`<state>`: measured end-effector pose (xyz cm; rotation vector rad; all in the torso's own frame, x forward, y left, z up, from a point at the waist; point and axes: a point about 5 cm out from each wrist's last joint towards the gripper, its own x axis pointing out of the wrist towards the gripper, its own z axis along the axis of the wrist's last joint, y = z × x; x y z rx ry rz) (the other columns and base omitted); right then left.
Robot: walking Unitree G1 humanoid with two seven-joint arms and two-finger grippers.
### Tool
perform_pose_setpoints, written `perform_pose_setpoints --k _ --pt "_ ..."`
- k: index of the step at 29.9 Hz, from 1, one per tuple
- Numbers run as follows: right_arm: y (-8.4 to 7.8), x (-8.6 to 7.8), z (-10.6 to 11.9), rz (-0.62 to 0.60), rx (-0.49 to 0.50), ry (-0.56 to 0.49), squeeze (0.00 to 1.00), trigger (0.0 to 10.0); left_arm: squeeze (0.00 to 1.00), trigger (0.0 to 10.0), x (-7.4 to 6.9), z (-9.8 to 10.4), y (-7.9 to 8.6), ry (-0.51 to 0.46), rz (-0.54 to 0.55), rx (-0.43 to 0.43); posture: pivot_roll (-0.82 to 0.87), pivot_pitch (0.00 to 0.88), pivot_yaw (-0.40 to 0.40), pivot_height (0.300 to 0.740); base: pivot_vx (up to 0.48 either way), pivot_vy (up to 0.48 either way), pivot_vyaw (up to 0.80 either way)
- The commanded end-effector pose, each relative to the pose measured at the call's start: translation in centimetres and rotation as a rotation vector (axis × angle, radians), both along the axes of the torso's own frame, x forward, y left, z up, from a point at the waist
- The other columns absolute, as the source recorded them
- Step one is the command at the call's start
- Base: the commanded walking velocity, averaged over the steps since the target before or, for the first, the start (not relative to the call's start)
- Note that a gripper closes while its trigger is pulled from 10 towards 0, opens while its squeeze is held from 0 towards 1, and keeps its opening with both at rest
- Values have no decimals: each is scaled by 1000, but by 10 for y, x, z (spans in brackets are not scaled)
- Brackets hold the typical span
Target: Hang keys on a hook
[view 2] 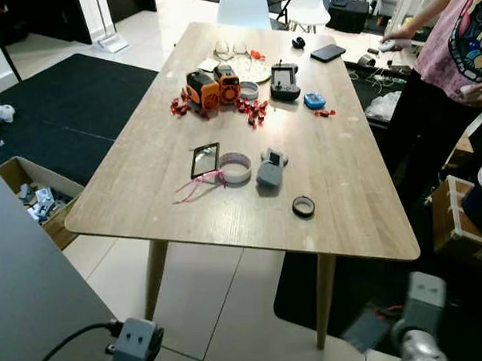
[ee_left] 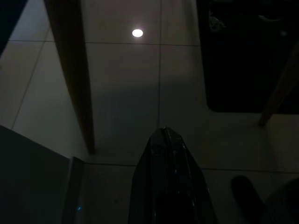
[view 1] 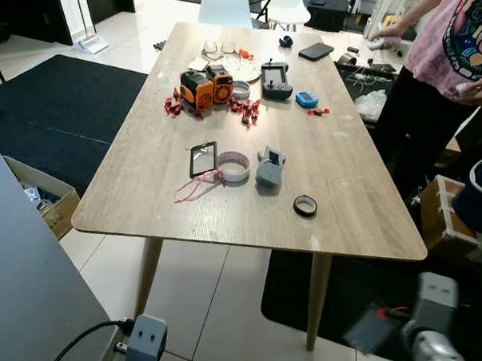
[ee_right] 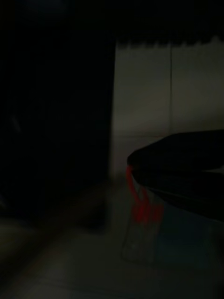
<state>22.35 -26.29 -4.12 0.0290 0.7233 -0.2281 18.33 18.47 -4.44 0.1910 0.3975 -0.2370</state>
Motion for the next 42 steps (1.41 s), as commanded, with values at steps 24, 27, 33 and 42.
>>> perform_pose_setpoints --k 24,27,33,42 --pt "56 -20 -25 277 -31 73 0 10000 0 10000 -29 -25 18 157 395 -106 49 89 -85 740 0 0 0" --pt "63 -14 -22 330 -18 38 0 10000 0 10000 -27 -24 20 151 401 -102 49 89 -85 740 0 0 0" --pt "70 -10 -20 386 -33 22 0 10000 0 10000 -22 -24 19 146 410 -109 50 62 -107 740 0 0 0" --pt "63 -5 -16 400 -81 15 0 10000 0 10000 -15 -22 12 129 394 -116 44 34 -121 740 0 0 0"
